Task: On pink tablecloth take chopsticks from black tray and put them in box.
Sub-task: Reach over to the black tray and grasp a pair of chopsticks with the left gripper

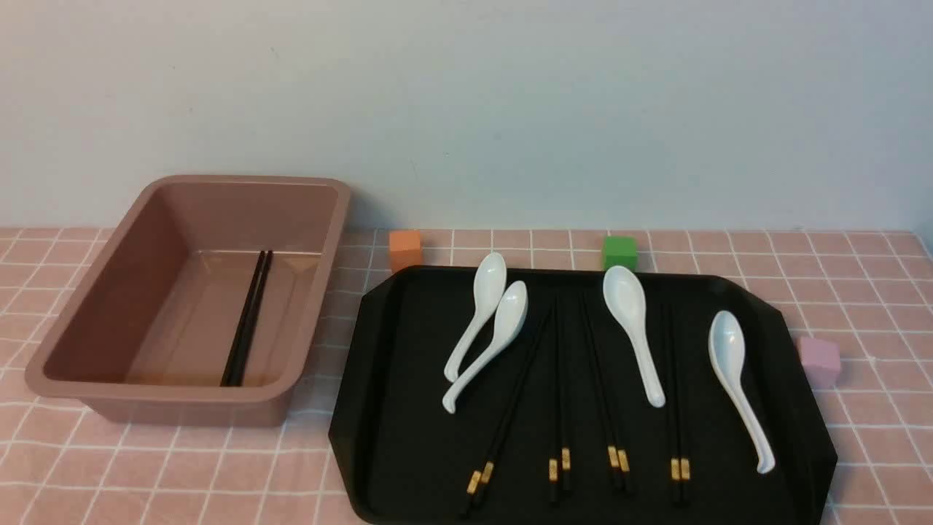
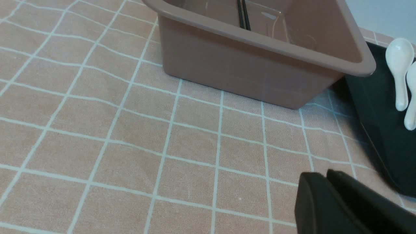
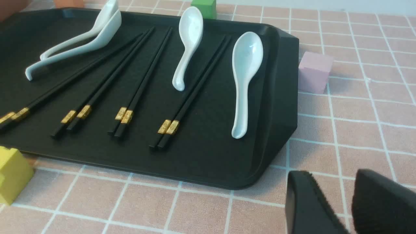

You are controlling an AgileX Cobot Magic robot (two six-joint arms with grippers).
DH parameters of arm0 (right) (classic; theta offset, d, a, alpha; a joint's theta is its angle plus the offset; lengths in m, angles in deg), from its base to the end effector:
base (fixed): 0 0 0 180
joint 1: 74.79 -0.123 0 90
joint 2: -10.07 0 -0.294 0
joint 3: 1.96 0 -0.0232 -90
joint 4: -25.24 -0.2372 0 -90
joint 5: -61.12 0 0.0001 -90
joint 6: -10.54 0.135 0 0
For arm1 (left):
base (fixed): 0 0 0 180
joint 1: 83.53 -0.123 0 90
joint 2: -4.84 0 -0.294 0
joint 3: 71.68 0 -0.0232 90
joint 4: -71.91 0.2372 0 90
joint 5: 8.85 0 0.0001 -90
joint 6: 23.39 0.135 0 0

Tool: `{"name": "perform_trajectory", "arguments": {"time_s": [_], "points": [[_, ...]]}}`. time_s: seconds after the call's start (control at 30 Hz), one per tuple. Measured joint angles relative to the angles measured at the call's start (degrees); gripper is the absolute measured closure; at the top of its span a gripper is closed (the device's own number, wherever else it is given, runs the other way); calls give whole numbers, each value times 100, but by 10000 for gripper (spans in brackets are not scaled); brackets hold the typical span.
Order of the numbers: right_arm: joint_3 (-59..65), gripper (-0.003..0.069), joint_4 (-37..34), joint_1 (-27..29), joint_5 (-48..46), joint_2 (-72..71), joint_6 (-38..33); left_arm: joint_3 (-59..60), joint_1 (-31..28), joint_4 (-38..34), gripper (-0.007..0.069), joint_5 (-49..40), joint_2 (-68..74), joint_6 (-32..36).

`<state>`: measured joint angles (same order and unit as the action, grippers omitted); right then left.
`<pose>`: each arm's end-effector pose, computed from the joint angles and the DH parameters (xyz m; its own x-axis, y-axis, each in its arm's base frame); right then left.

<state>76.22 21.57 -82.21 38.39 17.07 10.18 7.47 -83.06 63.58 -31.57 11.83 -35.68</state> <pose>0.0700 0.0125 0.1604 -0.3119 0.0126 -0.9500 -0.1362 0.9890 0.0578 0.0709 -0.0081 0.1547 -0.3214 -0.3386 -0.8844 -0.0517 0.9388 -0.3406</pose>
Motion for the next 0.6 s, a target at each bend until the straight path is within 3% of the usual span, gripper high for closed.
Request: {"name": "perform_trajectory", "arguments": {"time_s": [0.6], "points": [[0, 419, 0, 0, 0, 0, 0, 0, 0, 0, 554, 0, 0, 0]]}}
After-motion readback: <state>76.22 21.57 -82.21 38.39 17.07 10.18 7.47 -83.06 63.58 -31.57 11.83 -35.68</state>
